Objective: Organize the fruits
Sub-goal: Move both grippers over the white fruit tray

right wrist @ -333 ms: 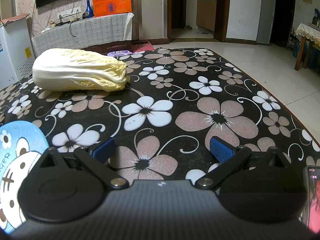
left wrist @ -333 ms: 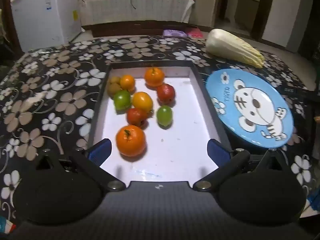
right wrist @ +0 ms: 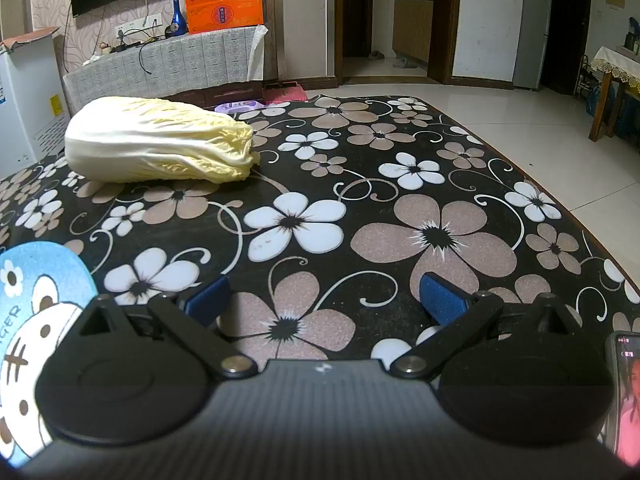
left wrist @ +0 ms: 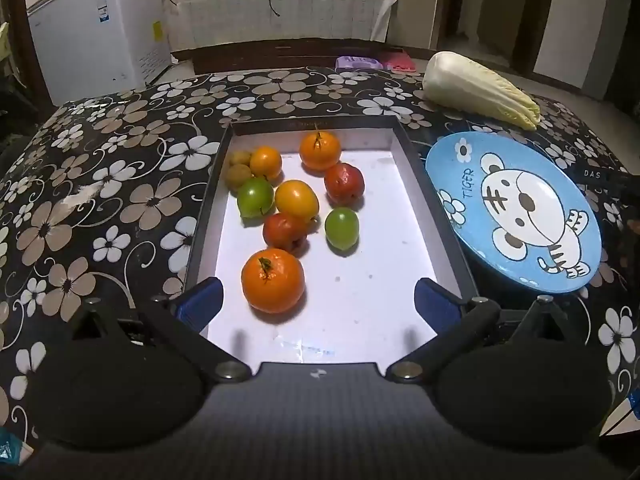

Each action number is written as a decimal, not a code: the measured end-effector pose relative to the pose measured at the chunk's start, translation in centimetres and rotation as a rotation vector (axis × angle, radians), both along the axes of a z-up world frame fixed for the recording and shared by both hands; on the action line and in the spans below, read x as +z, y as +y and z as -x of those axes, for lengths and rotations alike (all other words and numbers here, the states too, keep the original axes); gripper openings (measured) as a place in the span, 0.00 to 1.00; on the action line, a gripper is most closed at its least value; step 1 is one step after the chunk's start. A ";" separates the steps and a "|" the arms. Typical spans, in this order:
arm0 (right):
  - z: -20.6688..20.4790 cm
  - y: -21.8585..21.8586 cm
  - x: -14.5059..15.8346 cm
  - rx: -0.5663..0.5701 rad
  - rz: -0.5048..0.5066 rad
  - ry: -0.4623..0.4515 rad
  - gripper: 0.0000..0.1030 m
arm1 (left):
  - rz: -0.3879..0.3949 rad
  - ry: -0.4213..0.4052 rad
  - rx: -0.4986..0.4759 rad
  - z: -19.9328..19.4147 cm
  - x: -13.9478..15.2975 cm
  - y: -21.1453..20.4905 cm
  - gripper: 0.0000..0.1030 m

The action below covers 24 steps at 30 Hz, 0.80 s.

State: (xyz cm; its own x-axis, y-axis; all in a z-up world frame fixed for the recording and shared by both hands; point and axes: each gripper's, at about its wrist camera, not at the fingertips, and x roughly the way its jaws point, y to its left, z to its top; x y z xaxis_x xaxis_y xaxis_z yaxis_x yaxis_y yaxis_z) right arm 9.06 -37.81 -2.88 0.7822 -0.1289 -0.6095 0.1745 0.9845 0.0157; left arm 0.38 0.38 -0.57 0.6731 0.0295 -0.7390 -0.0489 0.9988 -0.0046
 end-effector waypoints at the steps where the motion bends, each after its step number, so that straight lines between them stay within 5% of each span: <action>1: 0.0 -0.1 -0.1 0.000 -0.002 0.000 1.00 | 0.000 0.003 -0.001 -0.1 -0.1 0.1 1.00; 9: 1.1 0.8 1.1 -0.027 0.079 0.037 1.00 | 0.000 -0.009 -0.010 0.1 -0.1 0.1 1.00; 14: 4.0 4.3 5.0 0.061 0.203 -0.105 1.00 | 0.011 -0.011 -0.007 0.2 0.1 0.1 1.00; 24: 8.9 12.5 9.7 0.441 0.014 -0.215 0.98 | 0.014 -0.020 -0.007 0.5 0.5 0.2 1.00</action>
State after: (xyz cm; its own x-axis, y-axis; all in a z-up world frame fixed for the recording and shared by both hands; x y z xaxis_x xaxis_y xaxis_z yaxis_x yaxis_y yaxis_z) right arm 0.16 -25.29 6.85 0.8719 0.2356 -0.4292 -0.2646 0.9643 -0.0082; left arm -0.08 0.62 -0.11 0.6877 0.0145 -0.7258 -0.0414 0.9990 -0.0192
